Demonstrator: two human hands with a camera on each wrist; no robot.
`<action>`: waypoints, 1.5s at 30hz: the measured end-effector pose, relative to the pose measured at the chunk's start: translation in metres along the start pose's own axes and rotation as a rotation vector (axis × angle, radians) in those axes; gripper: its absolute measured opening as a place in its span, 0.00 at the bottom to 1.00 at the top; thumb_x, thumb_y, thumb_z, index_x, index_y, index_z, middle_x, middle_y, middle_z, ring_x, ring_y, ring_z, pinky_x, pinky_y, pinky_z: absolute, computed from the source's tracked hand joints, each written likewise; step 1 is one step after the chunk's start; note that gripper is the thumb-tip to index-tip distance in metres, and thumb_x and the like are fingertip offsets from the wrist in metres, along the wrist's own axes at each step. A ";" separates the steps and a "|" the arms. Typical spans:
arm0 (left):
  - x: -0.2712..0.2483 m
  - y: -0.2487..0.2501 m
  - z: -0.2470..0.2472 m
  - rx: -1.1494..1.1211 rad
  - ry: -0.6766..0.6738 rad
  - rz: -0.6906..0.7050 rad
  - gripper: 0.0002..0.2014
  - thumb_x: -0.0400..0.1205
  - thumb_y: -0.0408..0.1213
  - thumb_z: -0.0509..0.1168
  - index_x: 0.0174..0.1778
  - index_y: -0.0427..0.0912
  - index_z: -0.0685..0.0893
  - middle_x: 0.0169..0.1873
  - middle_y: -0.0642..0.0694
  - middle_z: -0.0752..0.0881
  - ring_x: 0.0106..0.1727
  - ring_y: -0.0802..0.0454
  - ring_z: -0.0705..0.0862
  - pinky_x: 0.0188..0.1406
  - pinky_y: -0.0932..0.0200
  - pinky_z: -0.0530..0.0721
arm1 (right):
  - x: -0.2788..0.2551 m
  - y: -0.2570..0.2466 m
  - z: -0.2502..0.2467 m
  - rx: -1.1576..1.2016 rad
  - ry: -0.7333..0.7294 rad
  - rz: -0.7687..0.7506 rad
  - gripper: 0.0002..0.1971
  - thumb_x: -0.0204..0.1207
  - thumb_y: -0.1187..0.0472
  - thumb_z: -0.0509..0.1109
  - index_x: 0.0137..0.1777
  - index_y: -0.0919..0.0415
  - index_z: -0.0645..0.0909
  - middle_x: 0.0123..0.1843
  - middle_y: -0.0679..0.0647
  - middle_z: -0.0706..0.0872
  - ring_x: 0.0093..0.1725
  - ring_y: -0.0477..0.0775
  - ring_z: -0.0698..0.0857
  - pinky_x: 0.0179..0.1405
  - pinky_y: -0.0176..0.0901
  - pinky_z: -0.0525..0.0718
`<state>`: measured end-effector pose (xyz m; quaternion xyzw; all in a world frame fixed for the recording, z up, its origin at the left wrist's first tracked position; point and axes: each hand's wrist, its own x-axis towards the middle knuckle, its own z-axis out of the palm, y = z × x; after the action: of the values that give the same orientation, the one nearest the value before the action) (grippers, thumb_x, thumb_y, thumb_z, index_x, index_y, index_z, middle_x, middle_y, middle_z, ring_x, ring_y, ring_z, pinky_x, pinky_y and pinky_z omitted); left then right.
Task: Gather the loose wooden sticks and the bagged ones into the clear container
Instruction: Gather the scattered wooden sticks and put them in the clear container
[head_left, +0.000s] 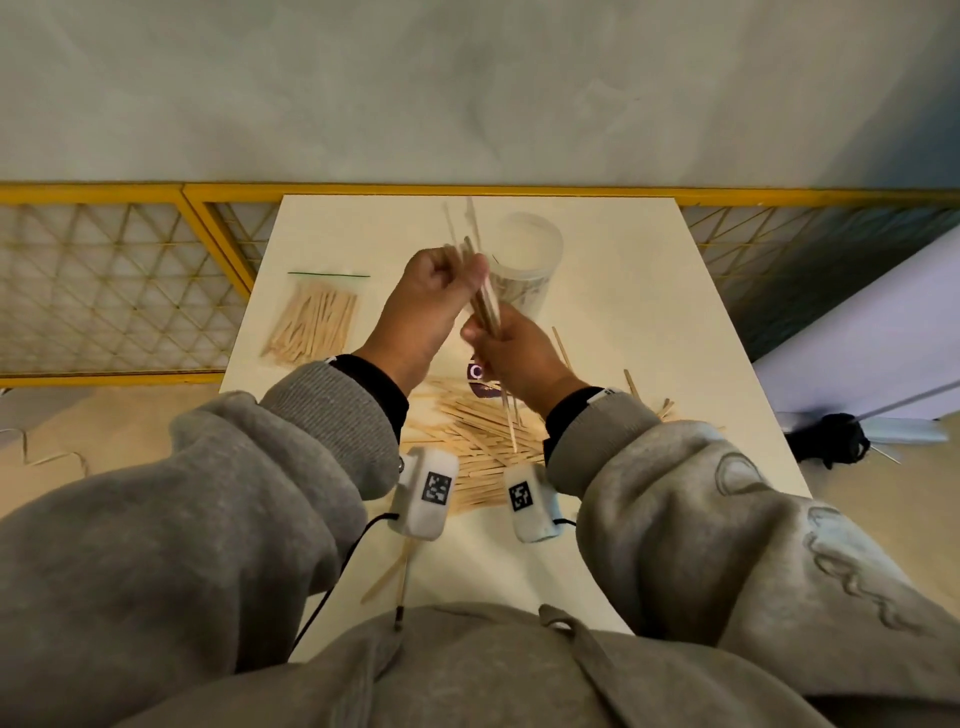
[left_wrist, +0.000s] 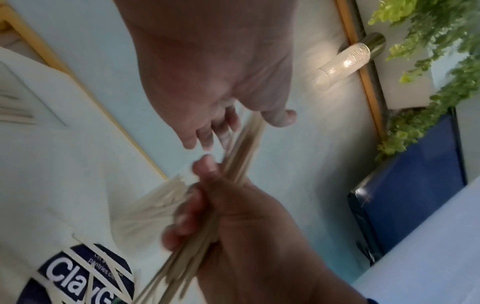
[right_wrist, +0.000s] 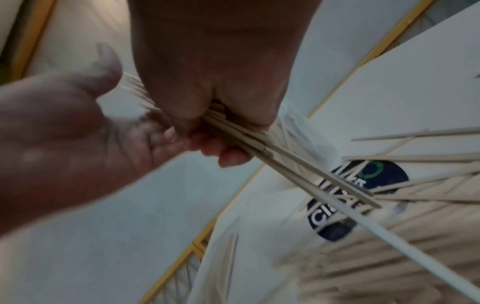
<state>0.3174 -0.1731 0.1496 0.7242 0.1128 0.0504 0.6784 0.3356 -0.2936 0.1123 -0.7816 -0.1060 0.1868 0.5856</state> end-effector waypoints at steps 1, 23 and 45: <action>0.000 -0.003 -0.001 -0.089 -0.001 -0.049 0.32 0.75 0.64 0.63 0.67 0.45 0.76 0.64 0.49 0.83 0.65 0.55 0.80 0.72 0.50 0.72 | 0.002 -0.005 -0.007 -0.009 0.056 -0.025 0.04 0.82 0.61 0.64 0.46 0.59 0.75 0.30 0.53 0.76 0.27 0.49 0.75 0.29 0.42 0.79; -0.009 -0.032 0.034 -0.769 -0.044 -0.803 0.22 0.88 0.46 0.49 0.45 0.34 0.82 0.37 0.37 0.87 0.40 0.44 0.87 0.44 0.49 0.88 | 0.001 -0.045 -0.015 0.320 0.180 -0.124 0.04 0.79 0.63 0.70 0.45 0.58 0.77 0.31 0.55 0.82 0.34 0.54 0.84 0.42 0.47 0.86; 0.057 -0.100 0.005 -0.432 0.019 -0.768 0.13 0.85 0.43 0.59 0.51 0.37 0.81 0.47 0.41 0.85 0.51 0.43 0.84 0.52 0.48 0.80 | 0.124 -0.074 -0.082 0.436 0.553 -0.263 0.06 0.83 0.65 0.62 0.43 0.60 0.74 0.26 0.52 0.78 0.25 0.52 0.79 0.33 0.49 0.83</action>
<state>0.3647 -0.1590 0.0452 0.4706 0.3671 -0.1763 0.7827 0.4856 -0.2963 0.1818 -0.6391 -0.0009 -0.0902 0.7638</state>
